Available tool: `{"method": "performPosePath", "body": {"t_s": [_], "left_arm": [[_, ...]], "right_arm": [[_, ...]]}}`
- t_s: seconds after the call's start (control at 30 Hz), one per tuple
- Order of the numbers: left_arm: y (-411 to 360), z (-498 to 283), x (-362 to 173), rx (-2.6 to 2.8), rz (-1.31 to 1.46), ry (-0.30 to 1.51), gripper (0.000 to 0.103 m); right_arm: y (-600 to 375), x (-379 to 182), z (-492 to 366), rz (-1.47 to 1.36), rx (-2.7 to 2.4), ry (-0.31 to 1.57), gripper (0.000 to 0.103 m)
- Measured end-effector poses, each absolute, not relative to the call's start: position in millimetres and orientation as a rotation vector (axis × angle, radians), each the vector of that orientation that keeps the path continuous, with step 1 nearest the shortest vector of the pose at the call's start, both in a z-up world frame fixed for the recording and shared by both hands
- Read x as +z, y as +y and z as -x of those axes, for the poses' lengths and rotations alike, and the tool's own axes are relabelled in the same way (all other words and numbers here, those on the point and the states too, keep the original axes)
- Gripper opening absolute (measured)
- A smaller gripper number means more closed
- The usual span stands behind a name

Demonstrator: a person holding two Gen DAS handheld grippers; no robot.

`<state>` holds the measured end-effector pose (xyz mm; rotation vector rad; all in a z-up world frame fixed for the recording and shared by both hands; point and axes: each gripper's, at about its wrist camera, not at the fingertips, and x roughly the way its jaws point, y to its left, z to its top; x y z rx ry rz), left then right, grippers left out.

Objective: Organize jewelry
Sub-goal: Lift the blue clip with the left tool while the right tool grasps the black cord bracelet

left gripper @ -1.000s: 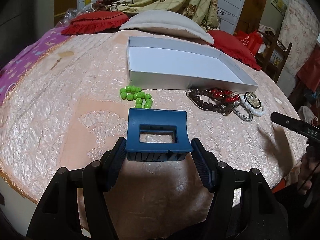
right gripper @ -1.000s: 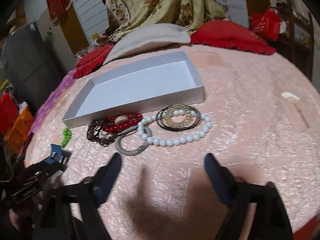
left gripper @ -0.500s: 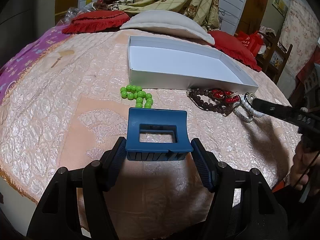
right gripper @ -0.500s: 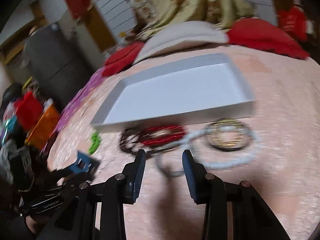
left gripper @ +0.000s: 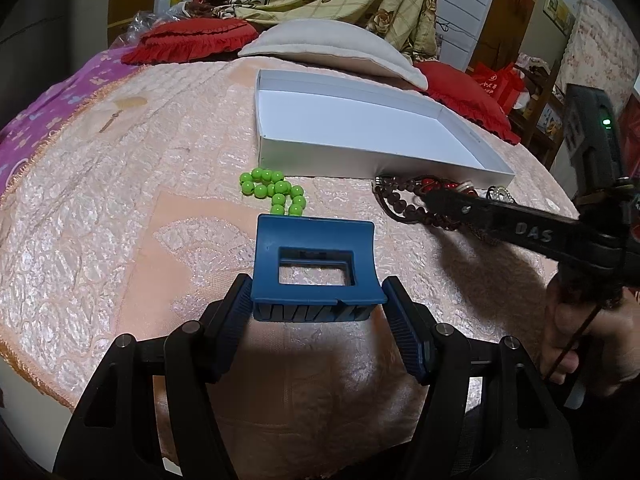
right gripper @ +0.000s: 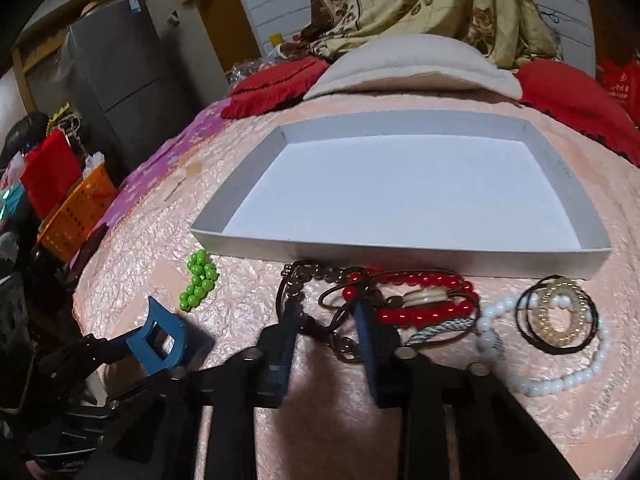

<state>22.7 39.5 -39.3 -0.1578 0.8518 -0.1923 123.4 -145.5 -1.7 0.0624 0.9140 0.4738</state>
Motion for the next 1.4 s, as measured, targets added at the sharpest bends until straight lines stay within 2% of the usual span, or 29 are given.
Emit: {"method": "performPosePath", "body": {"t_s": [0.07, 0.13, 0.6, 1.0, 1.4], "left_arm": [[40, -22, -39, -0.194, 0.159, 0.852, 0.066], [40, -23, -39, -0.195, 0.16, 0.854, 0.066], [46, -17, -25, -0.222, 0.198, 0.822, 0.065], [22, -14, 1, -0.213, 0.133, 0.82, 0.065], [5, -6, 12, -0.202, 0.08, 0.818, 0.065]], "right_arm": [[-143, -5, -125, -0.064, 0.459, 0.919, 0.008], [-144, -2, -123, -0.07, 0.466, 0.902, 0.003], [-191, 45, -78, -0.153, 0.496, 0.706, 0.003], [-242, 57, -64, -0.156, 0.317, 0.689, 0.003], [-244, 50, -48, -0.085, 0.335, 0.708, 0.003]]}}
